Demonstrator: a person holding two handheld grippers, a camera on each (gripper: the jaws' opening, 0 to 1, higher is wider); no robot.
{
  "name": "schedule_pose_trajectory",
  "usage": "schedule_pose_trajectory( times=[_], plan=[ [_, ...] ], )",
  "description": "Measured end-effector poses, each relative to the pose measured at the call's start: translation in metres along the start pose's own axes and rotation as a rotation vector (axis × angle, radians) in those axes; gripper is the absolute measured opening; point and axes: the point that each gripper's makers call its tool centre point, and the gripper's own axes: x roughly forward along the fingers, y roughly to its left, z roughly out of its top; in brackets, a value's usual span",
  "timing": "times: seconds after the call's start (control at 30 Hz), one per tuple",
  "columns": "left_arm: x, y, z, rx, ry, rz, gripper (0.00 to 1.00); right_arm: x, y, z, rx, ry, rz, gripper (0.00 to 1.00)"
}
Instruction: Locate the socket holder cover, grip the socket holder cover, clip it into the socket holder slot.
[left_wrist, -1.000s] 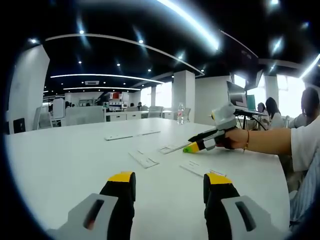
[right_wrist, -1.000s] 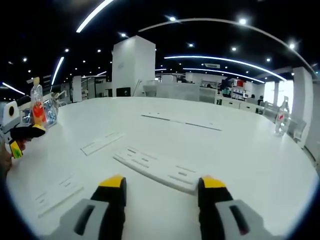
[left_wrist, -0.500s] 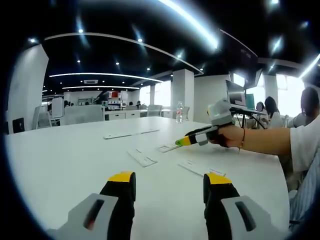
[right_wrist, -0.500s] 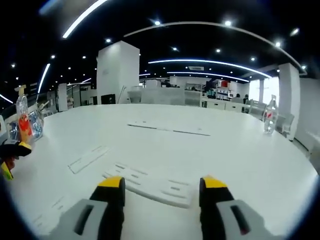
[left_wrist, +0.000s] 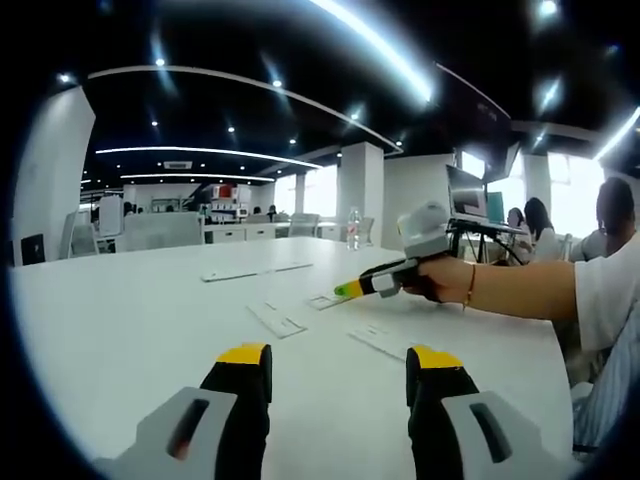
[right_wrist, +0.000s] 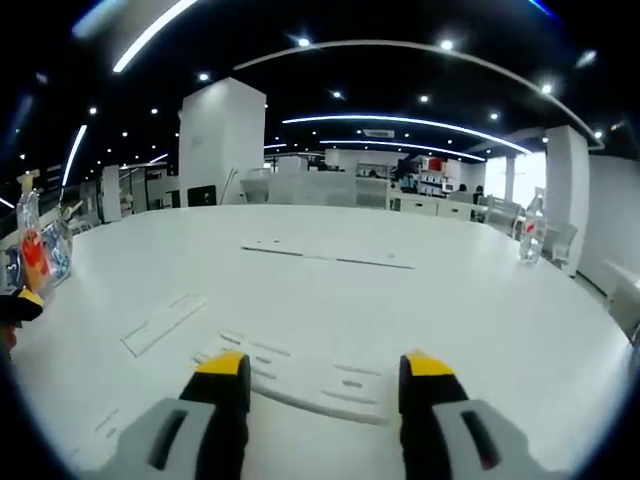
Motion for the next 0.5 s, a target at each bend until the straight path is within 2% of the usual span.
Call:
schedule_pose_trajectory(
  times=[0.3, 0.5],
  plan=[
    [-0.0007, -0.0002, -0.0003, 0.002, -0.001, -0.001, 0.54, -0.0001, -0.001, -0.0014, -0.025, 0.0, -0.016, 0.63],
    [-0.0008, 0.0001, -0.0016, 0.001, 0.003, 0.0, 0.53, -0.0009, -0.0024, -0.0041, 0.004, 0.007, -0.022, 0.65]
  ],
)
